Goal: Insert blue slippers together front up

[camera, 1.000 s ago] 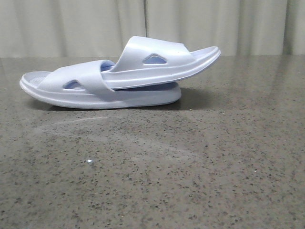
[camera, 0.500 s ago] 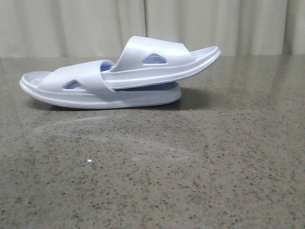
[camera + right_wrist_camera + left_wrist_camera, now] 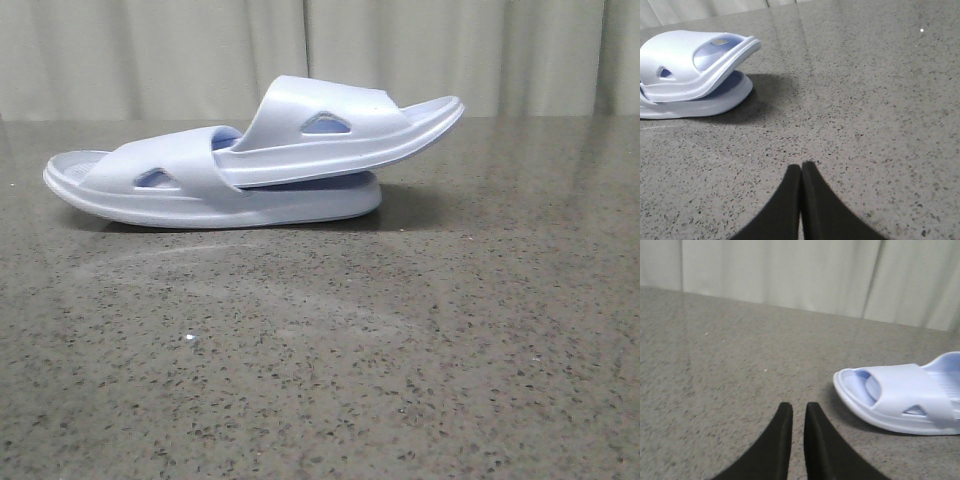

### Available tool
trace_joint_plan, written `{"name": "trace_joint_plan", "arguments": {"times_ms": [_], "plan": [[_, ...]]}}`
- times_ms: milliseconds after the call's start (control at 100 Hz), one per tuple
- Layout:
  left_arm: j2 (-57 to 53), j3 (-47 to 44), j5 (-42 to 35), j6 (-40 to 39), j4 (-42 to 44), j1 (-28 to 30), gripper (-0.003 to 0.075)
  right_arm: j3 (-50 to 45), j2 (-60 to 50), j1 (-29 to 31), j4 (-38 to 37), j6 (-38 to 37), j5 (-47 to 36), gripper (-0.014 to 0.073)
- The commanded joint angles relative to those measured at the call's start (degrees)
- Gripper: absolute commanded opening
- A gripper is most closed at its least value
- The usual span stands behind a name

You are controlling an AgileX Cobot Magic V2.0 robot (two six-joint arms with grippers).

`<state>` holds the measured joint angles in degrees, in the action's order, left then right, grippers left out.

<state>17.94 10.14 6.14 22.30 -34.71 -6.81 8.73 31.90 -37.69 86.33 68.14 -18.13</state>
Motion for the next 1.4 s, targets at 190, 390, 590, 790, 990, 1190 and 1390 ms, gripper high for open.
{"name": "trace_joint_plan", "arguments": {"times_ms": [190, 390, 590, 790, 990, 1190, 1390], "plan": [[-11.4, -8.2, -5.2, -27.7, 28.4, 4.2, 0.0015, 1.5, -0.1, -0.1, -1.1, 0.6, -0.6, -0.0078], [-18.7, -10.8, -1.4, -28.4, 29.3, 11.9, 0.0015, 1.5, -0.1, -0.1, -1.1, 0.6, -0.6, -0.0078], [-19.6, -10.8, 0.7, -28.3, 31.7, 12.2, 0.0015, 1.5, -0.1, -0.1, -1.1, 0.6, -0.6, -0.0078], [-19.6, -10.8, 1.4, -28.3, 31.0, 12.2, 0.0015, 1.5, -0.1, -0.1, -1.1, 0.6, -0.6, -0.0078], [-19.6, -10.8, 1.4, -28.3, 31.0, 12.2, 0.0015, 1.5, -0.1, -0.1, -1.1, 0.6, -0.6, -0.0078], [-19.6, -10.8, 1.4, -28.3, 31.0, 12.2, 0.0015, 1.5, -0.1, -0.1, -1.1, 0.6, -0.6, -0.0078], [-19.6, -10.8, 1.4, -28.3, 31.0, 12.2, 0.0015, 1.5, -0.1, -0.1, -1.1, 0.6, -0.6, -0.0078]]}}
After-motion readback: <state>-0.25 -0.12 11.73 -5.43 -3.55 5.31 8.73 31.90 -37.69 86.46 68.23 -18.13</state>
